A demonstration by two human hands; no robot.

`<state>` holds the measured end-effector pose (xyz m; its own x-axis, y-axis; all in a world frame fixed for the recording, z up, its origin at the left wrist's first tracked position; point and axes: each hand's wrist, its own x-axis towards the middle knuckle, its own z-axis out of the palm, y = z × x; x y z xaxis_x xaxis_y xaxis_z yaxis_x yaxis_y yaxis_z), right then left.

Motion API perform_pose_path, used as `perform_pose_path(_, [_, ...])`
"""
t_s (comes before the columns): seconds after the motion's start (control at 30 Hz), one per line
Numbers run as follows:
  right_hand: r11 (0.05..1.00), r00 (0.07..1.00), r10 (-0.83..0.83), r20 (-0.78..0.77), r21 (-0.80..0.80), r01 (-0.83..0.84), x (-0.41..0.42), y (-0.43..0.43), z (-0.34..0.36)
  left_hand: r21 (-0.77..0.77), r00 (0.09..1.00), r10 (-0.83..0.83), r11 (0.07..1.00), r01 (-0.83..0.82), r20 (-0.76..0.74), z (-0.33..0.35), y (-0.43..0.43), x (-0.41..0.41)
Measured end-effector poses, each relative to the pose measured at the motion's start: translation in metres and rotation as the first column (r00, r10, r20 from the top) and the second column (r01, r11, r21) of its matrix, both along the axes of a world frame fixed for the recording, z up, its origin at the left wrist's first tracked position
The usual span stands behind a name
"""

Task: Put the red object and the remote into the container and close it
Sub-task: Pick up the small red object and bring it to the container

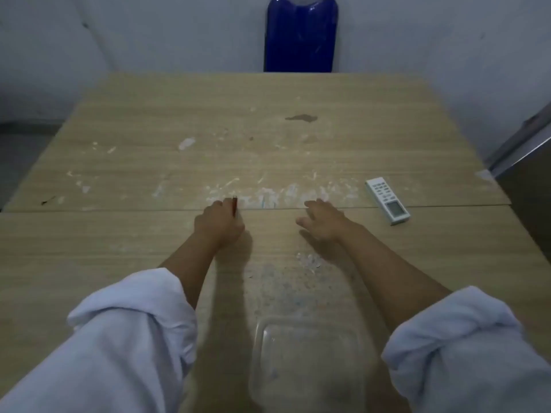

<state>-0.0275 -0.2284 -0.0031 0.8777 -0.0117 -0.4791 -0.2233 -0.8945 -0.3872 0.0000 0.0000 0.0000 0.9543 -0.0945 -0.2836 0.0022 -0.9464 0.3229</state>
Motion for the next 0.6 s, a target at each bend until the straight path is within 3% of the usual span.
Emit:
perform_pose_path(0.4, [0.995, 0.980, -0.043, 0.194, -0.084, 0.060, 0.007, 0.009, -0.031, -0.008, 0.964, 0.011, 1.000, -0.010, 0.266, -0.032, 0.006, 0.017])
perform_pose_path(0.6, [0.994, 0.973, -0.038, 0.229, -0.095, 0.061, 0.004, 0.009, -0.030, -0.144, 0.974, -0.002, 0.989, 0.036, 0.229, -0.032, 0.007, 0.018])
